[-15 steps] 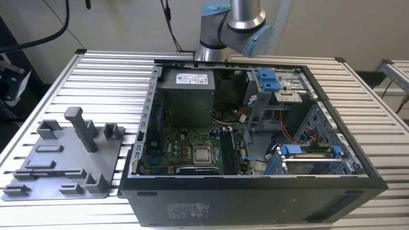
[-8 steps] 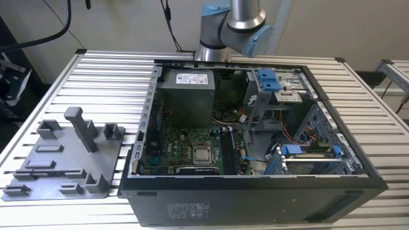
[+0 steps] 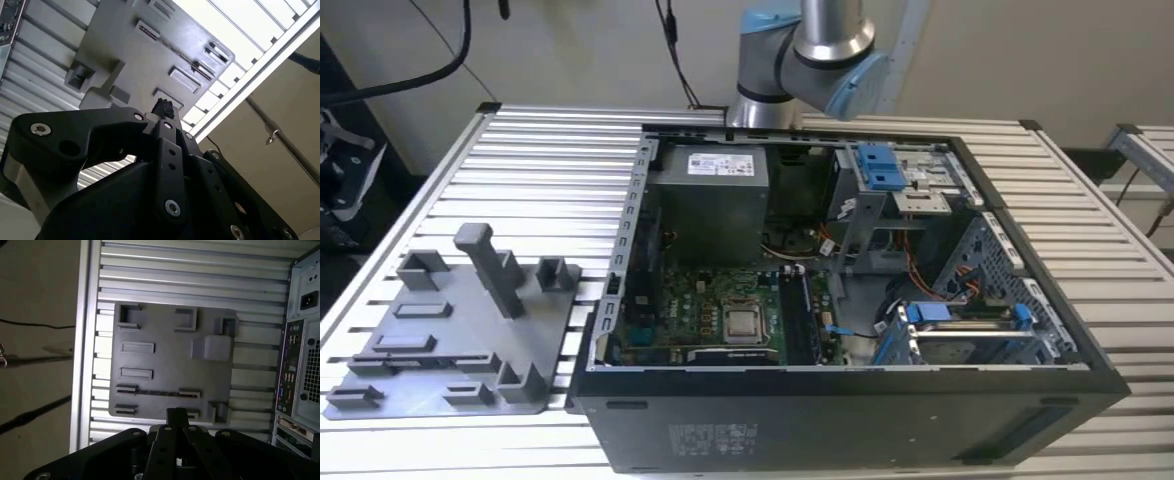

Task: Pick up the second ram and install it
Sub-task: 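Pick up the second ram and move it above second insertion slot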

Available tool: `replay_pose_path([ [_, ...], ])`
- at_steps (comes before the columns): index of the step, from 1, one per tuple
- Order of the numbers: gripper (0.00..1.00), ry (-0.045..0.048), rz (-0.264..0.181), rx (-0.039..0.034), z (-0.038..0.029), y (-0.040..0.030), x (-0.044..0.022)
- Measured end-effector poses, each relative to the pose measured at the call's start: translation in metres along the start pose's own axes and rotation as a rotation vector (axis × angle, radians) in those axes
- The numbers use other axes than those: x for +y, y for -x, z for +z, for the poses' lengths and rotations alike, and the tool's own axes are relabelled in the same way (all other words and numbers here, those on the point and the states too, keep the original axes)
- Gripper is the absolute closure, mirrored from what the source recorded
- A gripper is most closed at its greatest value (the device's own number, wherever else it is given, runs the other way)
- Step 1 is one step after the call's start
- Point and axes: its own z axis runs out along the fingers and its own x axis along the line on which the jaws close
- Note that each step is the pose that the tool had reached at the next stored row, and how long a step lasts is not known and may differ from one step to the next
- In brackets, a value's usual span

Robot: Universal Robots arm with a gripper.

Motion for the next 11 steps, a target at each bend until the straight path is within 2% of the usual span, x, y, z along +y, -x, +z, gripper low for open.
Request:
replay_pose_path([
  [11,0.89,-0.0017,-0.042,0.0019,0.0001,0.0000,0.0002],
])
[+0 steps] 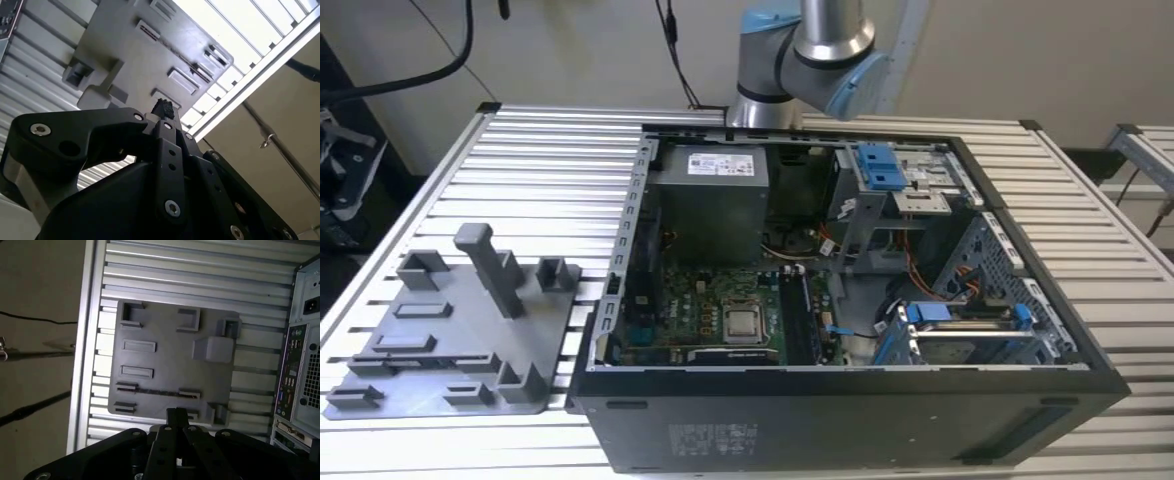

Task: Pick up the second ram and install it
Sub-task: 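Pick up the second ram and move it above second insertion slot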

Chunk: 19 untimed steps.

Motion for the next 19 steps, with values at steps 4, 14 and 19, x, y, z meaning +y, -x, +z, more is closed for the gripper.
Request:
replay_pose_path([
  [4,0.89,0.0002,-0.024,0.0011,0.0000,0.0000,0.0001],
  [14,0.89,0.0015,-0.105,0.0045,0.0002,0.0000,0.0006],
  [19,0.89,0.0021,-0.177,0.0073,0.0006,0.0001,0.0021],
])
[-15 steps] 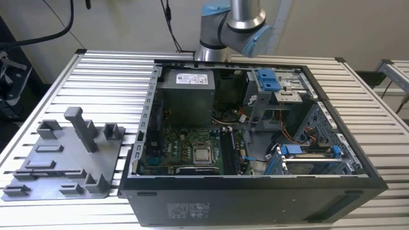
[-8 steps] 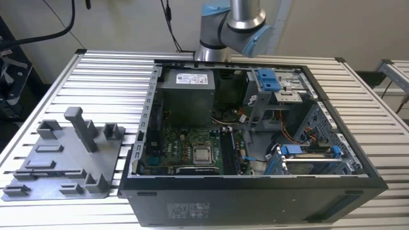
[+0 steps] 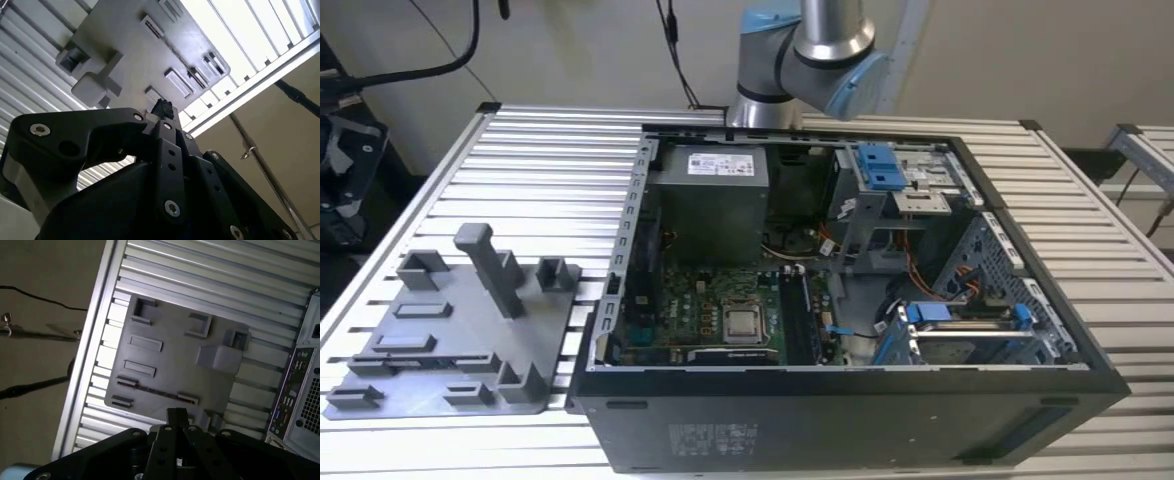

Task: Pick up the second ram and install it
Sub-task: 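Pick up the second ram and move it above second insertion slot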

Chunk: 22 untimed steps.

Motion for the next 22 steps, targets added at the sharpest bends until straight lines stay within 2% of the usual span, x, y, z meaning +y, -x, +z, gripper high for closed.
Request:
replay_pose_path([
  [22,0.89,0.0037,-0.386,0.0163,0.0030,0.0001,0.0007],
])
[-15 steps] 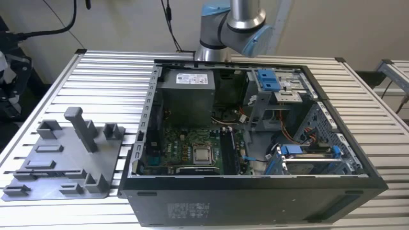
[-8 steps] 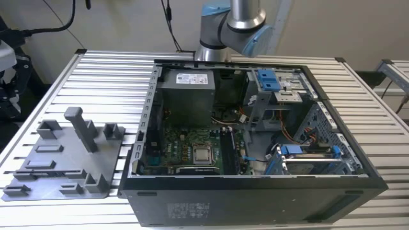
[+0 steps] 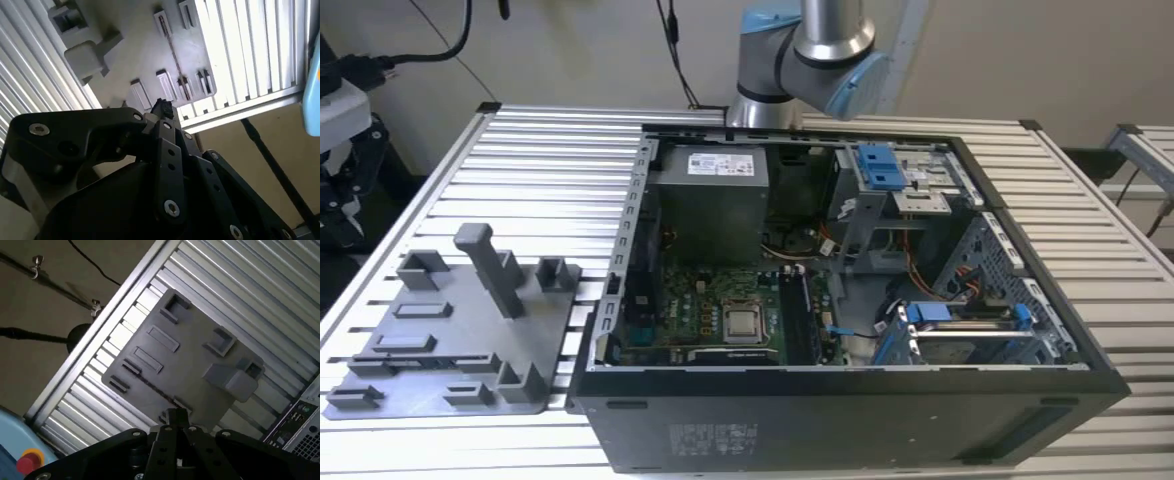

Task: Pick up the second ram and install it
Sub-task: 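Pick up the second ram and move it above second insertion slot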

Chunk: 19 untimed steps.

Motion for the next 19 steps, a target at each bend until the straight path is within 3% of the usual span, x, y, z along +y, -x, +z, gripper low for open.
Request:
replay_pose_path([
  [19,0.89,0.0042,-0.342,0.0135,0.0047,0.0001,0.0003],
])
